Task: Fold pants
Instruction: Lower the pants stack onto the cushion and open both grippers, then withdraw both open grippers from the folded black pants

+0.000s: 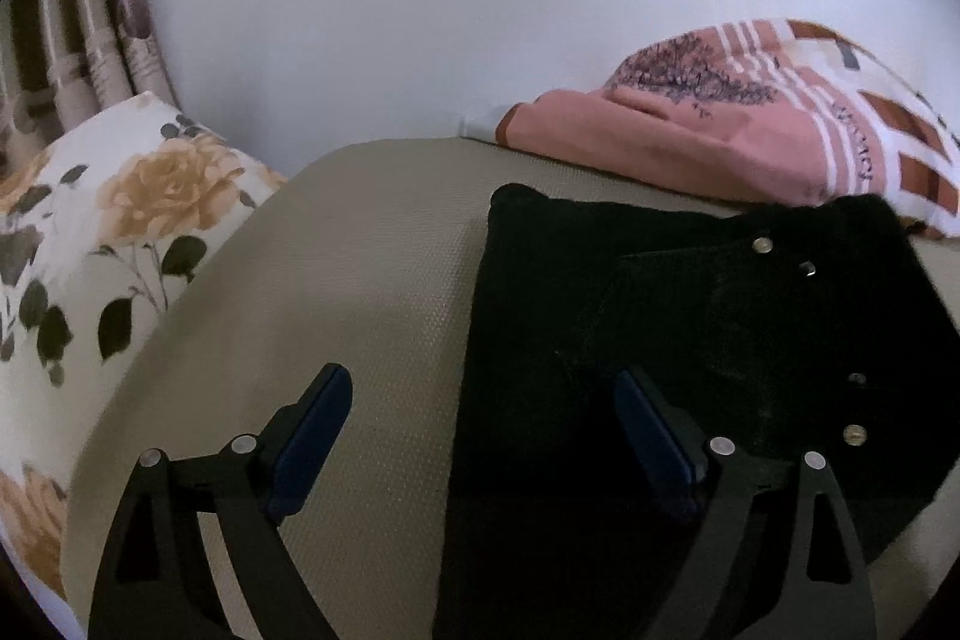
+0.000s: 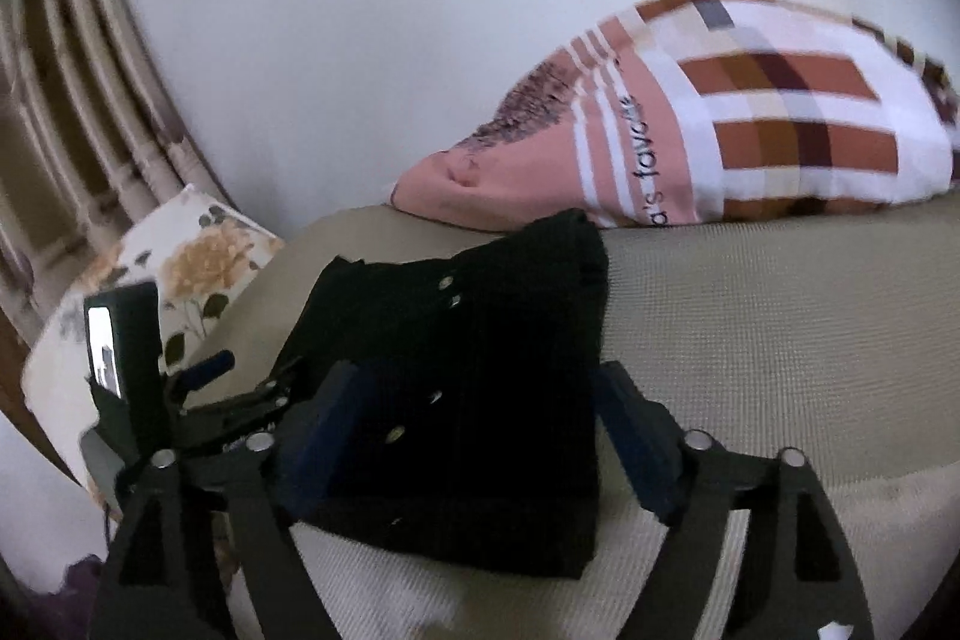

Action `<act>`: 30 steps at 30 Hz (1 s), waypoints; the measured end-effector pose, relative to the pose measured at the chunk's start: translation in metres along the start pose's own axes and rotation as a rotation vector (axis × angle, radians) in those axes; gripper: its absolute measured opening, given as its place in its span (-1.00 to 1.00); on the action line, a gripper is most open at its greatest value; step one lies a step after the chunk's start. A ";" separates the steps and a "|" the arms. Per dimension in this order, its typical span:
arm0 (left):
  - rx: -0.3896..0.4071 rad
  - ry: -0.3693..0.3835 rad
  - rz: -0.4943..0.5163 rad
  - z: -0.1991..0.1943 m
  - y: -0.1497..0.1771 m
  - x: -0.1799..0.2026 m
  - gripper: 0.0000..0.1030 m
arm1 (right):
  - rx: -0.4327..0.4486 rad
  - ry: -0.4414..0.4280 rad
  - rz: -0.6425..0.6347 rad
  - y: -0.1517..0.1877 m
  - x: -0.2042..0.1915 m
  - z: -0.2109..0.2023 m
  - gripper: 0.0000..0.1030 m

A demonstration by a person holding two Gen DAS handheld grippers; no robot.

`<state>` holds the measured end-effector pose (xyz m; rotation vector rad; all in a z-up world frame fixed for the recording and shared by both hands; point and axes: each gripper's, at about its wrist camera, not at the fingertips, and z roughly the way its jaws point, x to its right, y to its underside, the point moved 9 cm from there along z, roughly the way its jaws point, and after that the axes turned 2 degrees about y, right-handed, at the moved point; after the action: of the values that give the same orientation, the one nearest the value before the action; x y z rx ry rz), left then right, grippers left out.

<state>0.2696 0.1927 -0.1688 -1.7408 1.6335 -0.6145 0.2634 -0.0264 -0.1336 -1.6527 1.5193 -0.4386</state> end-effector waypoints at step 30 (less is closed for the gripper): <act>0.121 0.049 0.070 -0.021 0.002 0.034 0.88 | 0.031 0.207 -0.092 0.036 -0.019 0.010 1.00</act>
<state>0.2572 0.1560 -0.1597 -1.5865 1.6476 -0.7129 0.2432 -0.0022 -0.1618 -1.6999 1.5806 -0.6986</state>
